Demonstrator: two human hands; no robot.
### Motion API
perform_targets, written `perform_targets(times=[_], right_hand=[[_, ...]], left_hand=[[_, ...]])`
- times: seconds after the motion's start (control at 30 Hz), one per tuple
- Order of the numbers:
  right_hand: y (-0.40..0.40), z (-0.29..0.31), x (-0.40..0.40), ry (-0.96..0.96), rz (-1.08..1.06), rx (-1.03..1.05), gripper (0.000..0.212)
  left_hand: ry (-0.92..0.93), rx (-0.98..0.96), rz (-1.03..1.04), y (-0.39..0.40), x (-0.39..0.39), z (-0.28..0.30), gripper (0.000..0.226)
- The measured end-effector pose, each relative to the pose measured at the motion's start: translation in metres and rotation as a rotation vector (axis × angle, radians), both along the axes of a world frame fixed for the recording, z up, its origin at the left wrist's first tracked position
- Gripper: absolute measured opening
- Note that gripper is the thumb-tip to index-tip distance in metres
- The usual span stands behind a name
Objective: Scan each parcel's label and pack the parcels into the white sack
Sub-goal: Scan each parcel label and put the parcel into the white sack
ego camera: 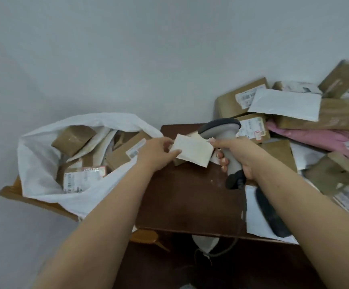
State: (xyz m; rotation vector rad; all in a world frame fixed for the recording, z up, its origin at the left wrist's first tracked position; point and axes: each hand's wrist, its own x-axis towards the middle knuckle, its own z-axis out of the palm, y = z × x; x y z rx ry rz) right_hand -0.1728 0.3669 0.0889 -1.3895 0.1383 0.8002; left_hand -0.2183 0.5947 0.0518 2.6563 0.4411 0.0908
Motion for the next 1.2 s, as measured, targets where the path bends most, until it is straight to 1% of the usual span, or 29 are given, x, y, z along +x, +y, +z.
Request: perform_targets(times=[0.07, 0.17, 0.27, 0.4, 0.47, 0.53, 0.6, 0.7, 0.77, 0.83, 0.9, 0.93, 1.03, 1.1, 1.13, 1.2], right_hand=[[-0.039, -0.004, 0.005, 0.007, -0.077, 0.004, 0.022], [-0.098, -0.009, 0.01, -0.011, -0.193, -0.016, 0.016], [-0.153, -0.015, 0.016, 0.014, -0.292, -0.007, 0.014], [-0.207, -0.016, 0.029, -0.007, -0.427, -0.031, 0.013], [-0.225, -0.017, 0.037, -0.011, -0.455, -0.038, 0.018], [-0.238, -0.016, 0.046, 0.001, -0.467, -0.018, 0.019], [-0.247, -0.014, 0.055, 0.012, -0.484, 0.013, 0.018], [-0.258, -0.017, 0.066, 0.025, -0.487, 0.043, 0.02], [-0.264, -0.021, 0.074, 0.006, -0.479, 0.017, 0.022], [-0.268, -0.024, 0.08, -0.018, -0.486, -0.001, 0.022], [-0.27, -0.024, 0.086, -0.04, -0.508, -0.004, 0.021], [-0.269, -0.022, 0.088, -0.047, -0.518, -0.006, 0.021], [-0.26, -0.015, 0.095, -0.064, -0.523, 0.008, 0.021], [-0.248, -0.009, 0.097, -0.081, -0.507, 0.029, 0.02], [-0.241, -0.005, 0.098, -0.092, -0.494, 0.047, 0.018], [-0.225, 0.001, 0.098, -0.124, -0.459, 0.079, 0.015]], left_hand=[[0.033, -0.05, -0.103, -0.043, 0.027, -0.008, 0.048], [0.05, -0.046, -0.246, -0.105, 0.06, -0.019, 0.049], [0.056, 0.006, -0.367, -0.159, 0.089, -0.027, 0.052], [0.045, 0.149, -0.533, -0.218, 0.138, -0.029, 0.057], [0.033, 0.209, -0.561, -0.24, 0.165, -0.025, 0.056], [0.052, 0.323, -0.572, -0.254, 0.187, -0.023, 0.054], [0.121, 0.438, -0.562, -0.262, 0.204, -0.025, 0.053], [0.228, 0.532, -0.54, -0.265, 0.225, -0.037, 0.047], [0.251, 0.551, -0.514, -0.266, 0.235, -0.043, 0.055], [0.24, 0.531, -0.503, -0.266, 0.24, -0.044, 0.065], [0.153, 0.446, -0.488, -0.265, 0.242, -0.037, 0.07], [0.055, 0.375, -0.474, -0.263, 0.243, -0.03, 0.07], [-0.339, 0.157, -0.401, -0.248, 0.243, -0.003, 0.064], [-0.529, -0.001, -0.329, -0.234, 0.238, 0.016, 0.058], [-0.589, -0.073, -0.287, -0.225, 0.234, 0.025, 0.054], [-0.611, -0.197, -0.183, -0.208, 0.221, 0.035, 0.05]])
